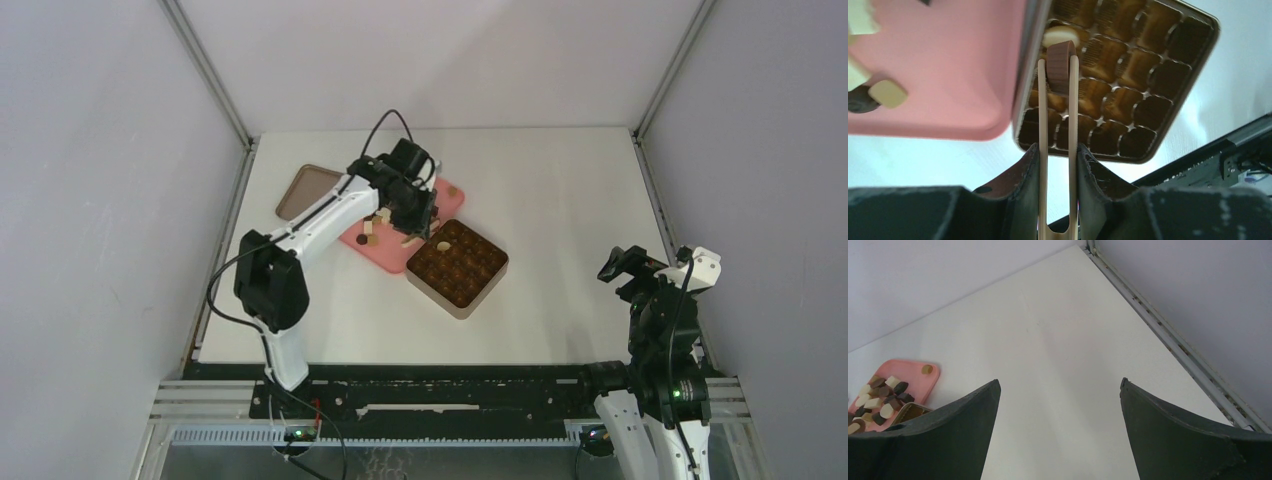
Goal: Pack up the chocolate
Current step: Place the fake chocolate in the packing box.
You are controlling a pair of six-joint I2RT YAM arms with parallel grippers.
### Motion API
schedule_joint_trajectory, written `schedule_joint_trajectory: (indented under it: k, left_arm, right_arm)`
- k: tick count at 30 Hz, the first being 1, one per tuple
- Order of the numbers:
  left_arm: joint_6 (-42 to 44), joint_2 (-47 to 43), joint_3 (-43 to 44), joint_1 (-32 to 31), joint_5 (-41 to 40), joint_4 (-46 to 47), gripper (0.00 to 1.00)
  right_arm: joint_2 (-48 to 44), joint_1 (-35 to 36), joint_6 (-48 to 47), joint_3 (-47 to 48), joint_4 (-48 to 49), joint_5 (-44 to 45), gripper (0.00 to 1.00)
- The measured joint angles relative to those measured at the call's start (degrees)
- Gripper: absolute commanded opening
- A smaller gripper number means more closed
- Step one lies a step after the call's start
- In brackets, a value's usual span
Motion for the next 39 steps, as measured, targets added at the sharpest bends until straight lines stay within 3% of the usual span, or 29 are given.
schedule_joint_trajectory:
  k: [10,32,39]
  left_arm:
    - [0.39,5.42,7.15,-4.90,-0.48,-0.85,0.18]
    - [0.87,16.63,14.38,-5.55,-3.41,-2.93,0.45]
    - [0.90,16.92,14.69,-5.55,-3.41,-3.10,0.45]
  right_arm:
    - [0.00,0.00,0.00,0.00,-0.02,-0.02,0.97]
    - [0.00,0.33,0.00,0.00,-0.02,-0.02,0.98]
    - [0.00,0.33,0.00,0.00,-0.02,-0.04,0.98]
